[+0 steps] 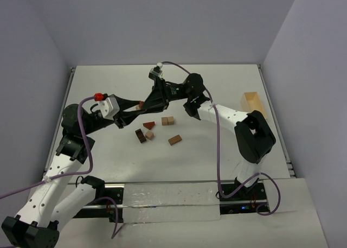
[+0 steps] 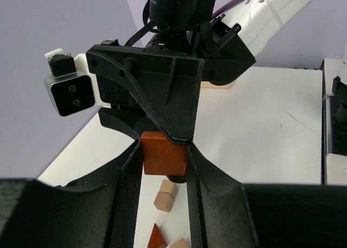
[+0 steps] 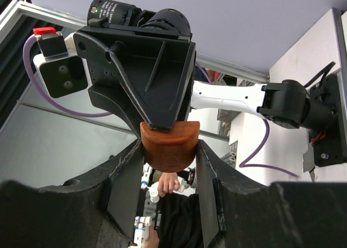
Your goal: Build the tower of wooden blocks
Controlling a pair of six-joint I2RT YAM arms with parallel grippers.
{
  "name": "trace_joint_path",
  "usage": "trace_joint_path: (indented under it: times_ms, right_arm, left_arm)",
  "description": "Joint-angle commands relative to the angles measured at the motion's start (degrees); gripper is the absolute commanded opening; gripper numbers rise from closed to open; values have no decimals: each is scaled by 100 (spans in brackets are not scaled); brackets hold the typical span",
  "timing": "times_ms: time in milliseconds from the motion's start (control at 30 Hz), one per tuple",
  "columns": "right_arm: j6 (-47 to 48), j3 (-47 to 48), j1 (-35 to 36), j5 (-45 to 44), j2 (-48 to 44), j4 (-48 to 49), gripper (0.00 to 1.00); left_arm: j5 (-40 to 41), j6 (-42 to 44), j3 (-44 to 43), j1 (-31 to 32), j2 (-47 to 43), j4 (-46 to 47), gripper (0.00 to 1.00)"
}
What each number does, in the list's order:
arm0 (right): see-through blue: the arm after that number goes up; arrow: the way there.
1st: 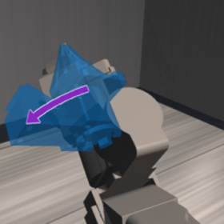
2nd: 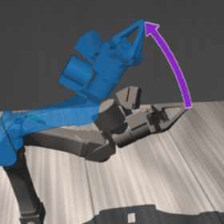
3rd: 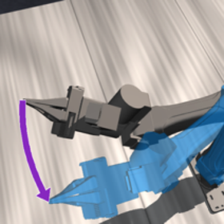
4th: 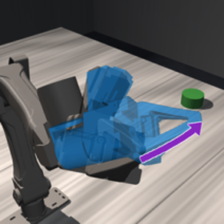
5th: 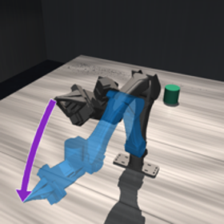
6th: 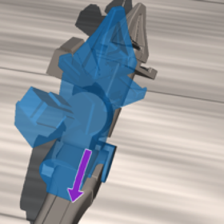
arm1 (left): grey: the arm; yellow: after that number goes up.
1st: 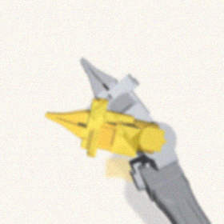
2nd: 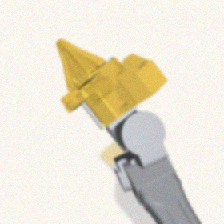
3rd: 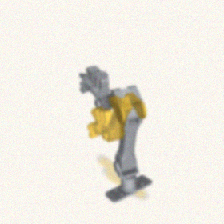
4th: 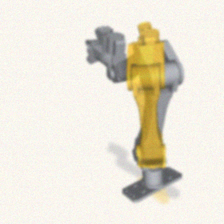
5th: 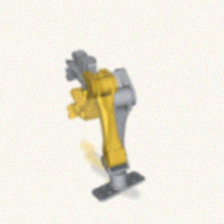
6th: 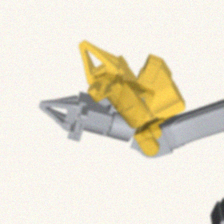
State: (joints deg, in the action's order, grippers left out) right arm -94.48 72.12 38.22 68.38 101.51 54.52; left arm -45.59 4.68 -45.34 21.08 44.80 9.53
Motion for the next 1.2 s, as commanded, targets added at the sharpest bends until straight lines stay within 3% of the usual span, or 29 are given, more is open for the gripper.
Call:
trace_joint_path:
  times_ms: [0,33,100,167,233,300,367,400,433,500,567,833,967,1167]
  right_arm:
    - [53,234,-60,-149,-73,449,22]
    - [71,221,-79,-149,-96,440,14]
    - [262,181,-154,-143,-146,260,3]
    - [609,137,-227,-123,-238,-157,0]
    - [1239,181,-298,-151,-390,-1025,0]
    - [2689,333,-361,-303,-512,-2955,0]
    - [4114,714,-408,-725,-602,-4889,0]
    - [4805,924,-411,-1050,-640,-5403,0]
    - [4990,1060,-422,-1159,-672,-5759,0]
    - [5892,1301,-421,-2157,-801,-7142,0]
    - [6321,1373,-420,-3186,-1002,-7765,0]
    - [6596,1673,-141,-6205,-1055,-8896,0]
    - [6654,2206,28,-6795,-486,-9561,0]
    - [6840,2841,29,-7341,379,-10158,0]
  left_arm:
    - [-2,17,42,45,-46,-26,4]
    - [16,53,24,45,-55,-103,11]
    - [58,156,10,45,-79,-244,42]
    - [226,200,8,45,-138,-401,70]
    - [417,234,-26,45,-235,-659,84]
    - [719,230,-112,45,-291,-906,97]
    - [972,209,-258,36,-333,-1275,99]
    - [1109,193,-332,31,-359,-1422,99]
    - [1258,156,-390,22,-382,-1577,99]
    - [1701,66,-569,-11,-457,-2110,99]
    - [2144,-107,-857,-41,-472,-2621,99]
    - [4829,-1058,-1824,-293,532,-4214,99]
    - [4483,-1232,-1652,-755,550,-4258,99]
    - [4776,-1282,-1251,-799,702,-4031,99]
